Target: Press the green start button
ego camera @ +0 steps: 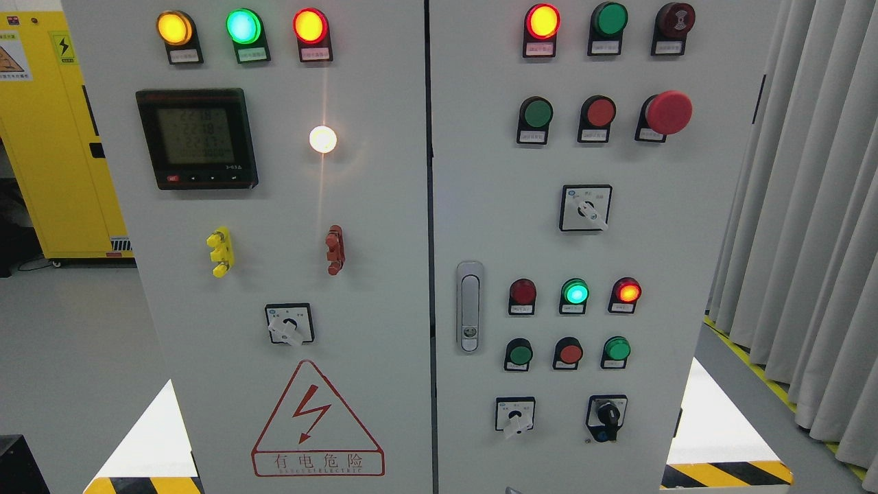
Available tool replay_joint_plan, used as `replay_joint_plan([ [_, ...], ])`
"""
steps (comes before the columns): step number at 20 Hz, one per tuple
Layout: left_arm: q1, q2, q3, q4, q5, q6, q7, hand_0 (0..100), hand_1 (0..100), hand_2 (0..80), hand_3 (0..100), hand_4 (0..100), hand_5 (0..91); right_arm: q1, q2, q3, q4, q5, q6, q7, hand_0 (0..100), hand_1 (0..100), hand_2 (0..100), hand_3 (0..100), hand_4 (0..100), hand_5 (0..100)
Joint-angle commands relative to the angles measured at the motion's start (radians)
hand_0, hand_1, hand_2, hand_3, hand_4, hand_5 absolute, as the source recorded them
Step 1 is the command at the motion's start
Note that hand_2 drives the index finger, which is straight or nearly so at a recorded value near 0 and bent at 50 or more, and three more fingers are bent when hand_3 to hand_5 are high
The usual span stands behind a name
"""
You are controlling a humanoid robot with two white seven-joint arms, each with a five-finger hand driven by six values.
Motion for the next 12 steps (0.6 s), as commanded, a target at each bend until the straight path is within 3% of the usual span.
replay_joint_plan([
  [1, 0.0, 0.0, 0.0, 0.001, 0.0, 0.0, 0.0, 12, 56, 0.0, 0, 0, 0.0, -0.001, 0.0, 0.0, 0.002, 0.0, 0.001, 0.001, 63, 67, 0, 14, 29, 15],
  [12, 0.0, 0.0, 0.0, -0.001, 0.0, 0.0, 0.0, 12, 56, 0.0, 0, 0, 0.0, -0.017, 0.0, -0.002, 0.014, 0.008, 0.006, 0.007, 63, 67, 0, 14, 29, 15],
])
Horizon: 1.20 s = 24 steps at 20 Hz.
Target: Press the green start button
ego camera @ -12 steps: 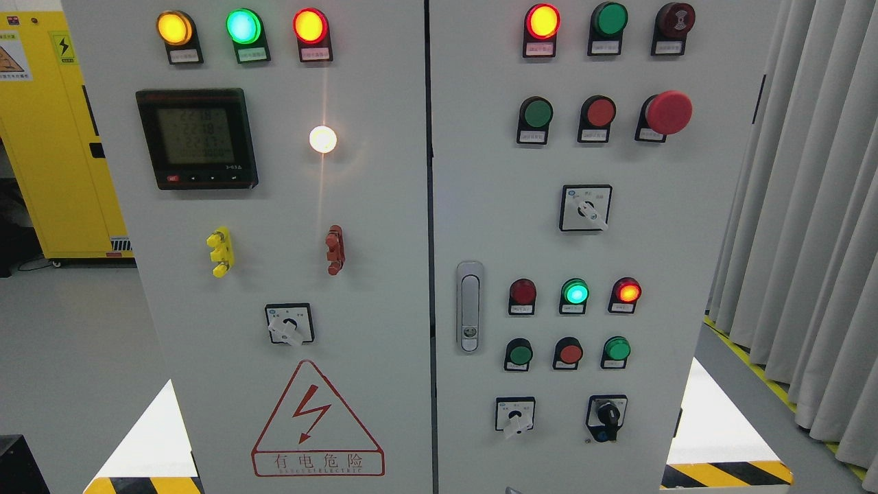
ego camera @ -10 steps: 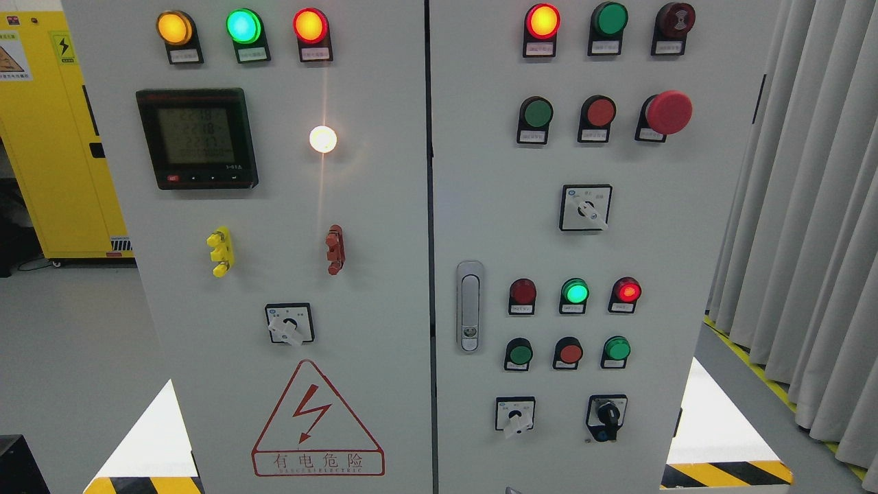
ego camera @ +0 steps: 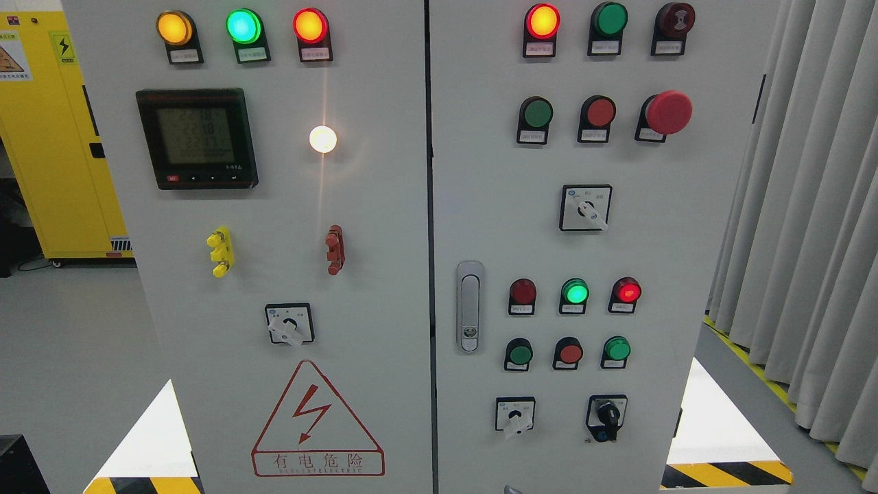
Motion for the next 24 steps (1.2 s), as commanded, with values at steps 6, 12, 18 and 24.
replay_joint_plan([
  [6, 0.0, 0.0, 0.0, 0.001, 0.0, 0.0, 0.0, 12, 56, 0.0, 0, 0, 0.0, -0.06, 0.025, -0.12, 0.003, 0.262, -0.002, -0.001, 46, 76, 0, 38, 52, 37],
  [12, 0.0, 0.0, 0.0, -0.001, 0.0, 0.0, 0.0, 12, 56, 0.0, 0, 0, 0.0, -0.124, 0.066, -0.26, -0.008, 0.655, -0.01, -0.061, 52, 83, 0, 90, 99, 95],
  [18, 0.0, 0.0, 0.0, -0.001, 0.0, 0.0, 0.0, 12, 56, 0.0, 0, 0, 0.0, -0.282, 0.068, -0.276, 0.045, 0.786, 0.034, -0.056, 59, 87, 0, 93, 98, 100],
  [24, 0.001, 0.0, 0.0, 0.001, 0.0, 0.0, 0.0, 12, 56, 0.0, 0, 0, 0.0, -0.361, 0.069, -0.267, 0.127, 0.789, 0.048, -0.053, 65, 88, 2, 92, 97, 100],
])
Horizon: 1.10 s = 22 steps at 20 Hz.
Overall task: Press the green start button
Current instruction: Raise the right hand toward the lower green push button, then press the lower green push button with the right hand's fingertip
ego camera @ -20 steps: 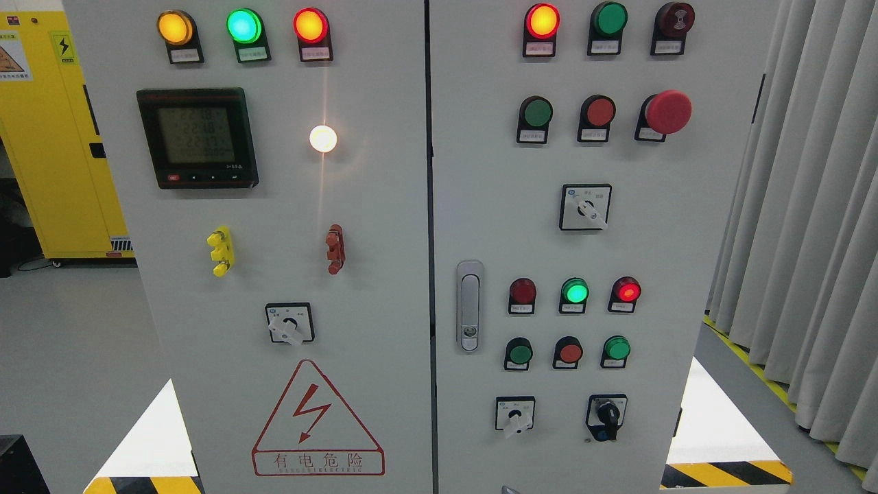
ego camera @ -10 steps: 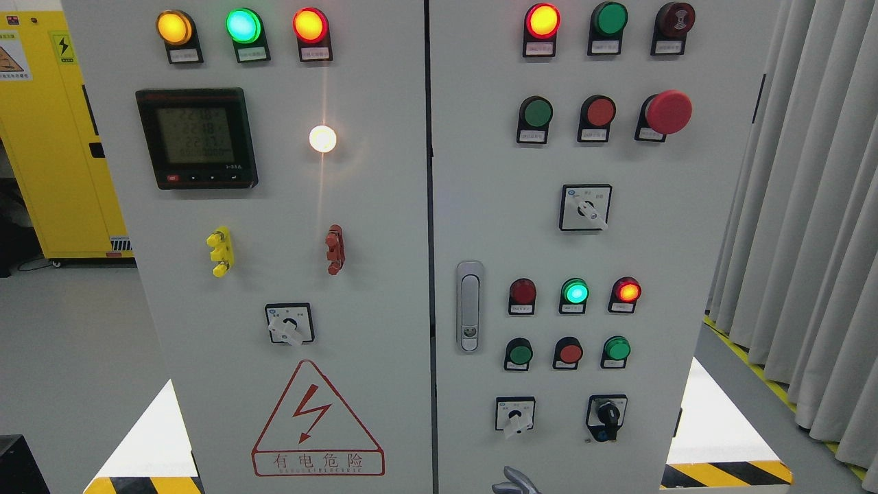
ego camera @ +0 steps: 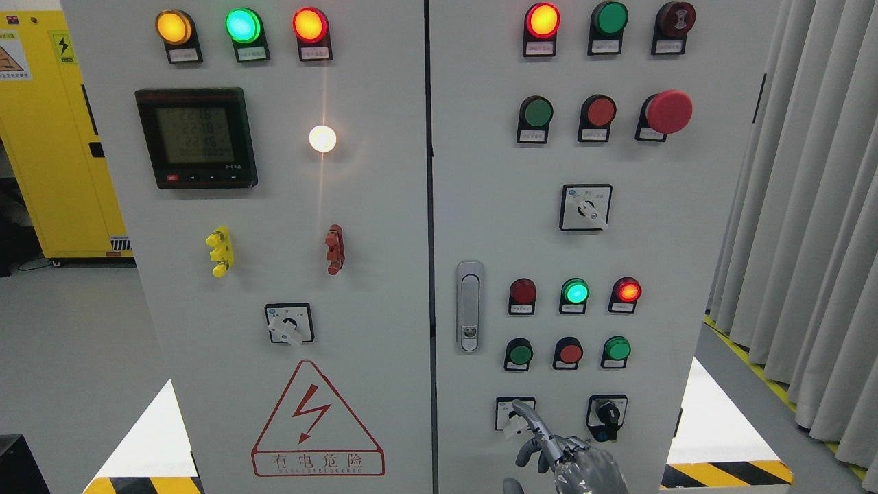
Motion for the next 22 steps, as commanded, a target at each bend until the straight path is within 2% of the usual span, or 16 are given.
replay_joint_plan([
  [1, 0.0, 0.0, 0.0, 0.001, 0.0, 0.0, 0.0, 12, 56, 0.0, 0, 0, 0.0, -0.095, -0.005, -0.052, 0.091, 0.056, 0.016, 0.006, 66, 88, 2, 92, 97, 100],
  [11, 0.0, 0.0, 0.0, -0.001, 0.0, 0.0, 0.0, 12, 56, 0.0, 0, 0, 0.0, -0.128, -0.005, -0.037, 0.167, 0.049, 0.016, 0.013, 75, 88, 1, 90, 98, 100],
  [22, 0.0, 0.0, 0.0, -0.001, 0.0, 0.0, 0.0, 12, 56, 0.0, 0, 0, 0.0, -0.128, -0.003, -0.04, 0.195, 0.034, 0.017, 0.011, 77, 87, 0, 88, 98, 100],
])
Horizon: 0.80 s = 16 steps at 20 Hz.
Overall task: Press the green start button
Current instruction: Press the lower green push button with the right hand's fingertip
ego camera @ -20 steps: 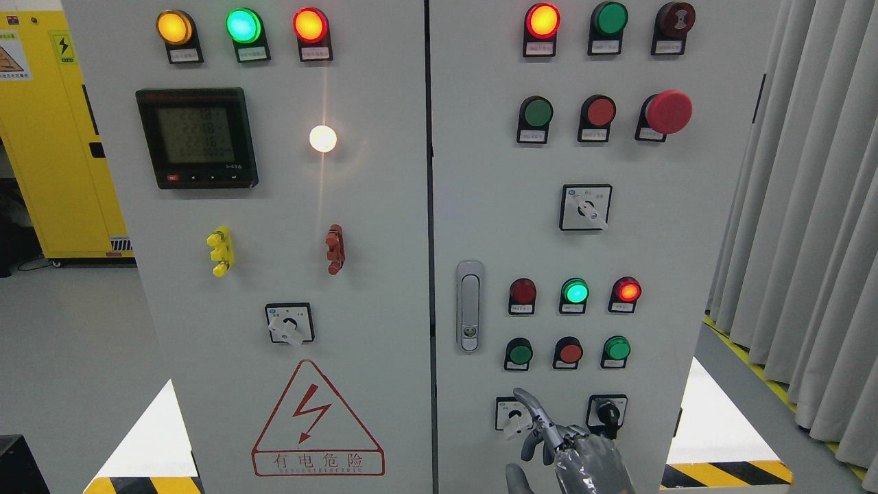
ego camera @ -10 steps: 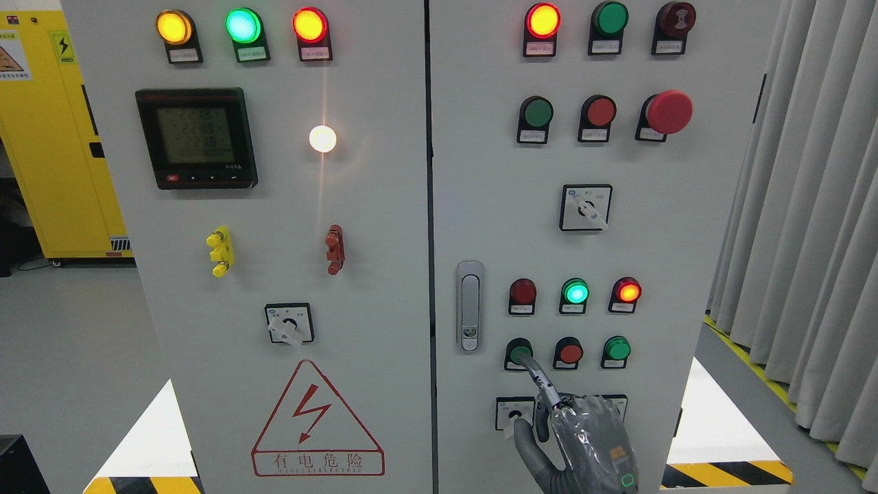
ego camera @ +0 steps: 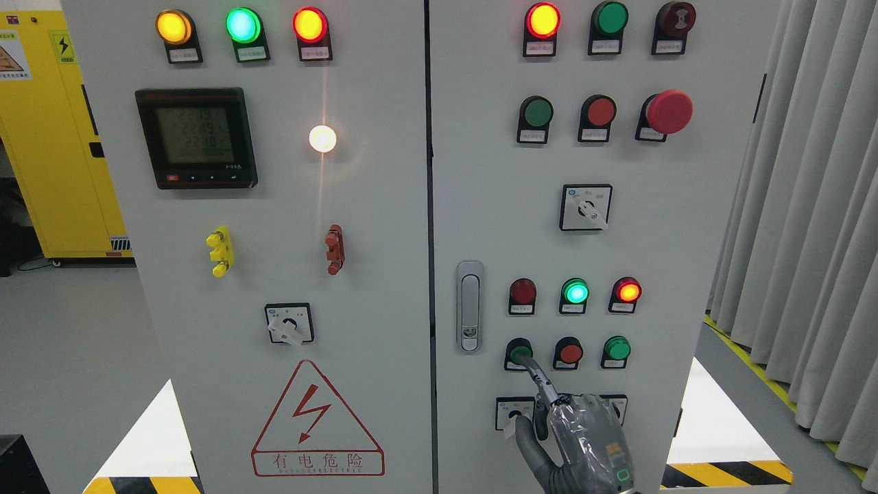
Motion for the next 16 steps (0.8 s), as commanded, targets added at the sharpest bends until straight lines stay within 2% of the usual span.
replay_joint_plan([
  [1, 0.001, 0.0, 0.0, 0.001, 0.0, 0.0, 0.0, 12, 56, 0.0, 0, 0, 0.0, -0.003, -0.025, -0.007, 0.045, -0.016, 0.001, -0.004, 78, 87, 0, 88, 98, 100],
  [16, 0.0, 0.0, 0.0, -0.001, 0.0, 0.0, 0.0, 12, 56, 0.0, 0, 0, 0.0, -0.014, -0.021, -0.004, 0.044, -0.032, 0.001, -0.001, 81, 88, 1, 88, 98, 100],
])
